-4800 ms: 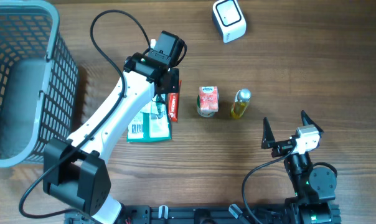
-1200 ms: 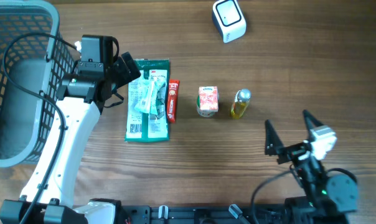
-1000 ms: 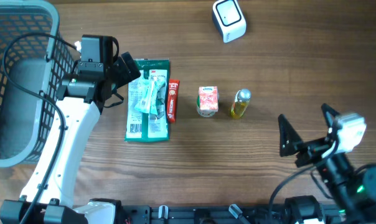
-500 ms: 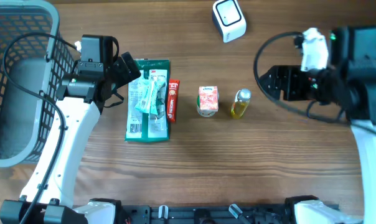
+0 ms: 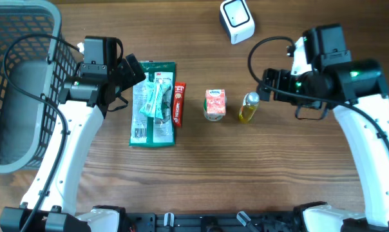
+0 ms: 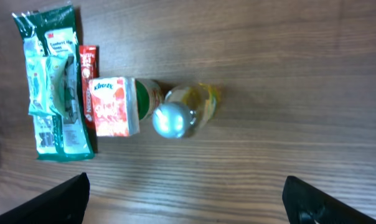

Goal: Scan the item barcode
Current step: 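Reach the right gripper toward the yellow Vim bottle, then lower the right gripper over the Vim bottle and close on it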

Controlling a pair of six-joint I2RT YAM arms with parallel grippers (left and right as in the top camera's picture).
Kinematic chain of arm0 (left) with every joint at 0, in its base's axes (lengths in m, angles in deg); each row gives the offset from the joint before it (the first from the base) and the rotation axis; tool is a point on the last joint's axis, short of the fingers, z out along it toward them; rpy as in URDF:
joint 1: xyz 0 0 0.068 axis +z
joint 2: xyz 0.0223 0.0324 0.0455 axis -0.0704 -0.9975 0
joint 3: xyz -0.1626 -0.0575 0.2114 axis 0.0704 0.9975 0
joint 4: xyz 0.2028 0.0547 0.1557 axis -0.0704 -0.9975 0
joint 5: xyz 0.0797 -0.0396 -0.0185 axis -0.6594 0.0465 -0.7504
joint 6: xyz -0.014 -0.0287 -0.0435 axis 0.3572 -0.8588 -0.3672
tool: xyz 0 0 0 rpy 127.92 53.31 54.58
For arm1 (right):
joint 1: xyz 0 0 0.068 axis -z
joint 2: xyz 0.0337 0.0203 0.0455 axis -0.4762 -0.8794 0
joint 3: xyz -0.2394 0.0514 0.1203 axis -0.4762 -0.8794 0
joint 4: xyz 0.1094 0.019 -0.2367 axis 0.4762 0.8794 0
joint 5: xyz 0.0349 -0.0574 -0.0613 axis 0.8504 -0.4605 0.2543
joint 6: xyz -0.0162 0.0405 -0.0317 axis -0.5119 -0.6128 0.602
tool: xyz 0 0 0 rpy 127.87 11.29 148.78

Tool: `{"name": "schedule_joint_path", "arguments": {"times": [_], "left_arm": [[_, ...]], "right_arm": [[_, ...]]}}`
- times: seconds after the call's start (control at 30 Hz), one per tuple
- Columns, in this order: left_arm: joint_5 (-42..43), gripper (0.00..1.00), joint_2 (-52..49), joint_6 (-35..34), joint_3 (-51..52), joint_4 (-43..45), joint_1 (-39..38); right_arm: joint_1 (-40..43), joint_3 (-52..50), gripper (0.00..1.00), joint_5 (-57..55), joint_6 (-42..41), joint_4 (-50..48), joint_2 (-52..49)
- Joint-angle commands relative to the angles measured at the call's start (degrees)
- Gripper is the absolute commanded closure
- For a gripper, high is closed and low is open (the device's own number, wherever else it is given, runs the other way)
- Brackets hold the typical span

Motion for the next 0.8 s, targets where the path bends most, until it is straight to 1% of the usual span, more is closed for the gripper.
{"name": "schedule_joint_path", "arguments": {"times": [0.0, 0.13, 0.23, 0.4, 0.6, 0.77], "left_arm": [[-0.35, 0.0, 0.22, 0.07, -0.7, -0.04, 0.2], [-0.35, 0.0, 0.22, 0.07, -0.72, -0.04, 0.2], [-0.35, 0.0, 0.22, 0.07, -0.72, -0.04, 0.2], [-0.35, 0.0, 0.22, 0.07, -0.72, -0.04, 0.2], [-0.35, 0.0, 0.22, 0.07, -0.72, -0.07, 0.2], [-0.35, 0.0, 0.22, 0.07, -0.72, -0.07, 0.2]], "right_arm": [[-3.32, -3.65, 0.0, -4.02, -5.14, -2.58, -0.35], [-6.82, -7.74, 0.0, -5.33, -6.32, -6.95, -0.74], [-9.18, -9.53, 0.0, -7.56, -6.29, -9.97, -3.43], [-9.49, -9.53, 0.0, -9.84, -6.36, -10.29, -7.78], [-9.49, -9.53, 0.0, -11.67, -6.21, -12.94, -7.89], [-9.49, -9.57, 0.0, -11.67, -6.29, -12.09, -7.89]]}}
